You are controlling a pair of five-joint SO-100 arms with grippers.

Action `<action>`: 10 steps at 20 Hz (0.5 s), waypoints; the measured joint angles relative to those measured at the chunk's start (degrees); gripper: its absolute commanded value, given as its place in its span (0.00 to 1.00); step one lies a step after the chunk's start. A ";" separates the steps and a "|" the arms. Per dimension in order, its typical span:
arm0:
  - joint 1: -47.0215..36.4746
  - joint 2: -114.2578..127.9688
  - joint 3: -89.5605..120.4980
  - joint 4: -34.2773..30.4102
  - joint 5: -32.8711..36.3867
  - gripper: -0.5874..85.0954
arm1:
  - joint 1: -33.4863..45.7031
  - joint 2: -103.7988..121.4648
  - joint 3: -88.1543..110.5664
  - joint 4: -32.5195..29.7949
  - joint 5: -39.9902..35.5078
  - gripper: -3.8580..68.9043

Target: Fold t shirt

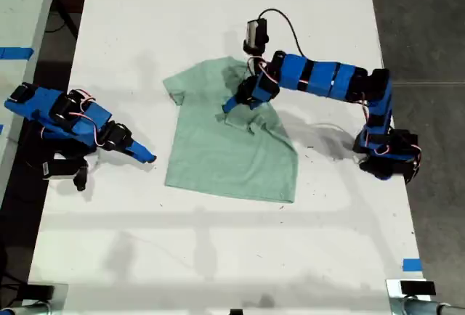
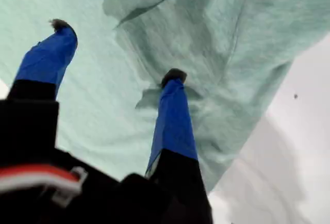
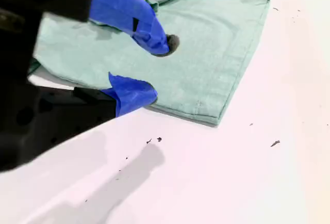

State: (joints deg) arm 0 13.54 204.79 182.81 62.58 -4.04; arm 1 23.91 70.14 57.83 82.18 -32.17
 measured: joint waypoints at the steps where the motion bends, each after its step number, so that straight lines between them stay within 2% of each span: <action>1: 0.00 0.00 0.00 0.00 0.00 0.14 | 0.26 3.43 0.00 3.69 1.05 0.52; 4: 0.00 0.00 0.00 0.00 0.00 0.14 | -0.44 19.69 4.83 15.03 8.26 0.47; 6: 0.00 0.00 0.00 0.00 0.00 0.14 | -5.54 35.86 16.52 16.61 13.36 0.43; 7: 0.00 0.00 0.00 0.00 0.00 0.14 | -8.79 44.65 23.29 16.79 16.87 0.36; 8: 0.00 0.00 0.00 0.00 0.00 0.14 | -11.60 53.79 30.67 16.79 20.21 0.13; 9: 0.00 0.00 0.00 0.00 0.00 0.14 | -14.24 63.11 38.41 15.47 24.08 0.08; 10: 0.00 0.00 0.00 0.00 0.00 0.14 | -17.49 72.25 46.58 12.57 26.81 0.07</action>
State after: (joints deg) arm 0 13.54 204.79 182.81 62.58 -4.04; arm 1 6.42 142.38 104.41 94.75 -5.36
